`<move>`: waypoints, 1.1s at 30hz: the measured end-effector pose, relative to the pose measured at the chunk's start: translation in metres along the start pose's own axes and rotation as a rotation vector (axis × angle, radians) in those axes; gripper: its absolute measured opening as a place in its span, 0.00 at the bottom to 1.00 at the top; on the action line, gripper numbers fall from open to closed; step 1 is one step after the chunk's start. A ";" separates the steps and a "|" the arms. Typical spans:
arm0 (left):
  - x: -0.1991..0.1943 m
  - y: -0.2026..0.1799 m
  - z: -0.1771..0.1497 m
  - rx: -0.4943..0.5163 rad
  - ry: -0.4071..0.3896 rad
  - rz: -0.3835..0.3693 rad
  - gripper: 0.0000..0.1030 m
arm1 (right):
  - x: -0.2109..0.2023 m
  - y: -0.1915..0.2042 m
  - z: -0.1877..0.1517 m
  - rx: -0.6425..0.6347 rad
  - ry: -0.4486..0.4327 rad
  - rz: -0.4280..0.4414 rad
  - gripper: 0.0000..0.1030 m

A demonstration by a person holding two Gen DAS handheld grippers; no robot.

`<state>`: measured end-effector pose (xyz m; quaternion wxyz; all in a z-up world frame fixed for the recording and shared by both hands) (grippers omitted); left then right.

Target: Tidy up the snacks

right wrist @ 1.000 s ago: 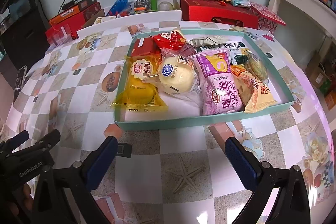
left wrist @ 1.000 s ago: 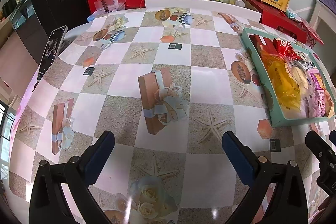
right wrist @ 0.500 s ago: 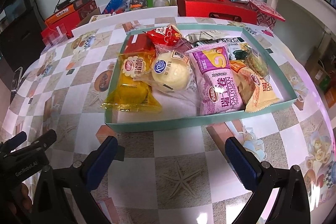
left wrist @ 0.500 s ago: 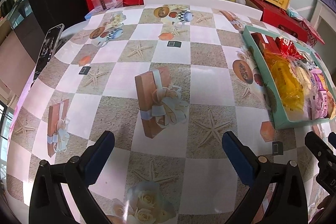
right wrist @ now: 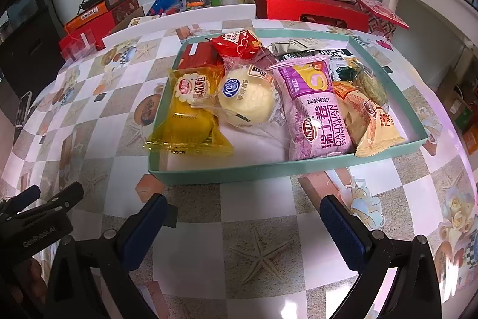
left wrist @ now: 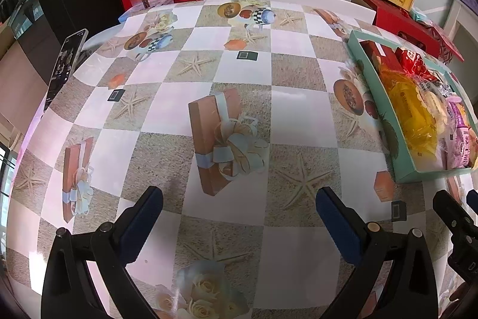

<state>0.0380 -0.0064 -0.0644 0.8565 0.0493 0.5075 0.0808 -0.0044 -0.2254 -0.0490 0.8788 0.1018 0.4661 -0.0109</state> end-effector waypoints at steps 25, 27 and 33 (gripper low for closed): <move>0.002 -0.003 -0.001 0.006 0.001 -0.004 0.99 | 0.004 -0.001 -0.002 0.006 0.009 -0.002 1.00; 0.002 -0.004 -0.001 0.006 0.001 -0.005 0.99 | 0.003 -0.001 -0.001 0.005 0.010 -0.002 1.00; 0.003 -0.004 -0.002 0.006 0.002 -0.003 0.99 | 0.005 -0.001 -0.003 0.005 0.011 -0.002 1.00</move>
Point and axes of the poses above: each gripper's, at about its wrist camera, not at the fingertips, and x roughly the way its jaws point, y to its left, z to its top, the point moved 6 cm from there along x, roughly the way its jaws point, and after that the axes turned 9 degrees about z, right-handed, at the moved point
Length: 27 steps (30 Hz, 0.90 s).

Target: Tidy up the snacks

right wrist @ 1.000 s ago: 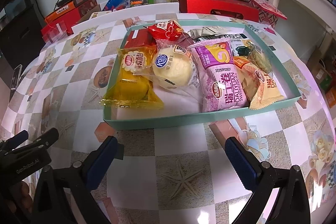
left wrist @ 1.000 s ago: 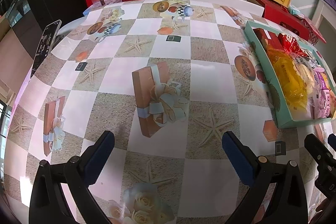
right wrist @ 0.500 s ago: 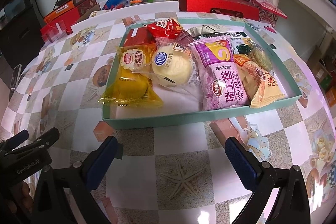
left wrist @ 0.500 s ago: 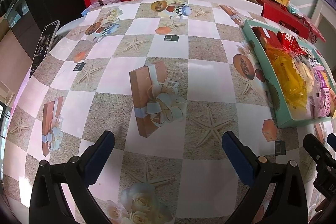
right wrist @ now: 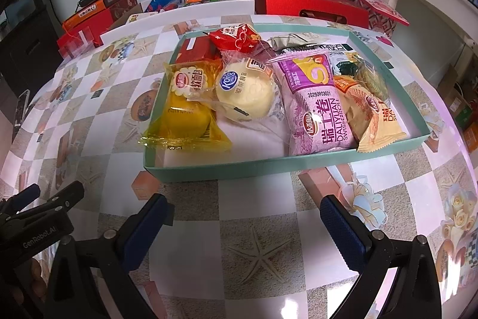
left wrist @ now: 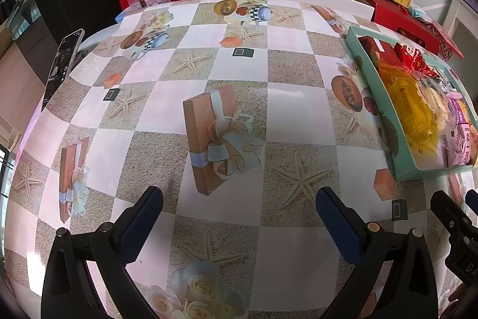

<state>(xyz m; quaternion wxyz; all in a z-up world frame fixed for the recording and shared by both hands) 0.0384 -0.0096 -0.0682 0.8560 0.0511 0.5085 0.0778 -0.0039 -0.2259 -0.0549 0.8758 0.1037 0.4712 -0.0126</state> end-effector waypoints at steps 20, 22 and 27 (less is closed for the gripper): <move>0.003 -0.001 -0.002 0.006 0.004 0.002 0.99 | 0.001 -0.001 -0.001 0.002 0.000 0.000 1.00; 0.003 -0.001 -0.001 0.005 0.004 0.003 0.99 | 0.001 -0.001 0.000 0.001 0.001 -0.001 1.00; 0.003 -0.001 -0.001 0.005 0.004 0.003 0.99 | 0.001 -0.001 0.000 0.001 0.001 0.000 1.00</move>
Point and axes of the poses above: each gripper's, at about its wrist camera, not at the fingertips, and x roughly the way its jaws point, y to its left, z to its top, the point moved 6 cm from there along x, roughly the way its jaws point, and after that the axes turned 9 degrees about z, right-handed, at the moved point
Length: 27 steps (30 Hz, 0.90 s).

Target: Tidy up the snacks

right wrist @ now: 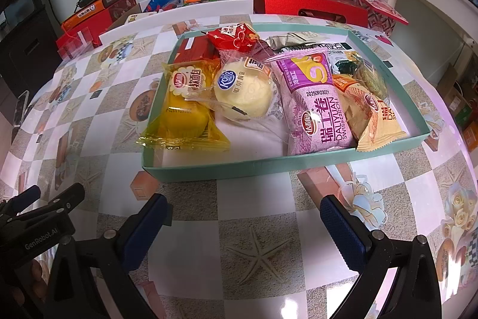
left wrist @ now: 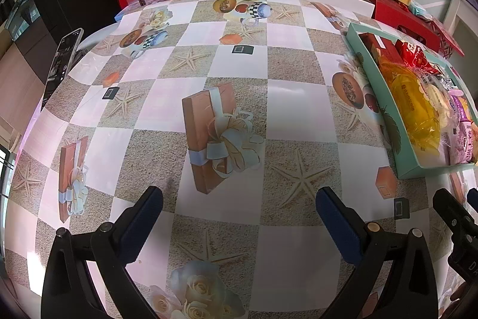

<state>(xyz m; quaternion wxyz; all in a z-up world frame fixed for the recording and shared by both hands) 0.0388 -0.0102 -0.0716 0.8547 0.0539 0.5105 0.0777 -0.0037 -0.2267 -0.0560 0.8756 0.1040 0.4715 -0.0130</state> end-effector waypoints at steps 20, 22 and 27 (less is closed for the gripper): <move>0.001 -0.001 -0.001 0.003 0.003 0.002 0.99 | 0.000 0.000 0.000 0.000 0.001 0.000 1.00; 0.001 -0.001 -0.001 0.003 0.001 0.003 0.99 | 0.000 0.000 0.000 0.000 0.002 0.000 1.00; -0.003 -0.001 0.001 0.009 -0.019 0.003 0.99 | -0.001 -0.001 0.000 0.001 0.001 -0.001 1.00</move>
Point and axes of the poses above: each gripper's, at about its wrist camera, not at the fingertips, and x roughly the way its jaws point, y to its left, z to its top, the point moved 6 cm from there along x, roughly the way its jaws point, and after that the axes turned 9 degrees about z, right-handed, at the moved point
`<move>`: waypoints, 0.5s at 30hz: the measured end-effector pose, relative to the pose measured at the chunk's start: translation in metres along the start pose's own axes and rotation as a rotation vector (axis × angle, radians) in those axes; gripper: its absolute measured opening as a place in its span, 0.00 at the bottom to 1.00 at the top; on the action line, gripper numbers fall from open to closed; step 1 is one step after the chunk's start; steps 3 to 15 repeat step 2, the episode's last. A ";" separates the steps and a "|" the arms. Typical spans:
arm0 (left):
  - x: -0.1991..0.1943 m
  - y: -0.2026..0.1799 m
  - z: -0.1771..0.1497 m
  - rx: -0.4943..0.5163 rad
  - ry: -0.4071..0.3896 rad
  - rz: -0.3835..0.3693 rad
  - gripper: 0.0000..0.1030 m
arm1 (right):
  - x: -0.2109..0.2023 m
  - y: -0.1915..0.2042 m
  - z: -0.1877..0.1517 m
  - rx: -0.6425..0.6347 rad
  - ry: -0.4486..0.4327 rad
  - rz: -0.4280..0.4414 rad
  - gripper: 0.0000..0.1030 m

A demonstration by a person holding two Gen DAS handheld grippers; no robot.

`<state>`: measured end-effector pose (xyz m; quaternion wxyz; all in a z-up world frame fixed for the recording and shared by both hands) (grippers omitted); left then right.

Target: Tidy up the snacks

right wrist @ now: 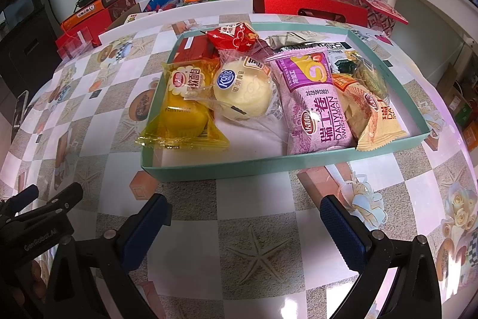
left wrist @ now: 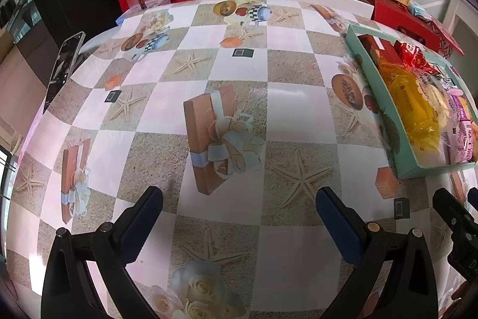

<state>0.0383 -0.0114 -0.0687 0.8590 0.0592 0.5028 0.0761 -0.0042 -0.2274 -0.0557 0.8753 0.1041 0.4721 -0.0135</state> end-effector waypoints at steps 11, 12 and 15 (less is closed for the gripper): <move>0.000 0.000 0.000 0.004 0.000 -0.005 0.99 | 0.000 0.000 0.000 0.000 0.001 0.000 1.00; 0.000 0.000 0.000 0.004 0.000 -0.005 0.99 | 0.000 0.000 0.000 0.000 0.001 0.000 1.00; 0.000 0.000 0.000 0.004 0.000 -0.005 0.99 | 0.000 0.000 0.000 0.000 0.001 0.000 1.00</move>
Point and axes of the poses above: each gripper's, at about its wrist camera, not at the fingertips, and x roughly the way its jaws point, y to its left, z to its top, the point moved 6 cm from there along x, roughly the way its jaws point, and after that the axes turned 9 degrees about z, right-handed, at the moved point
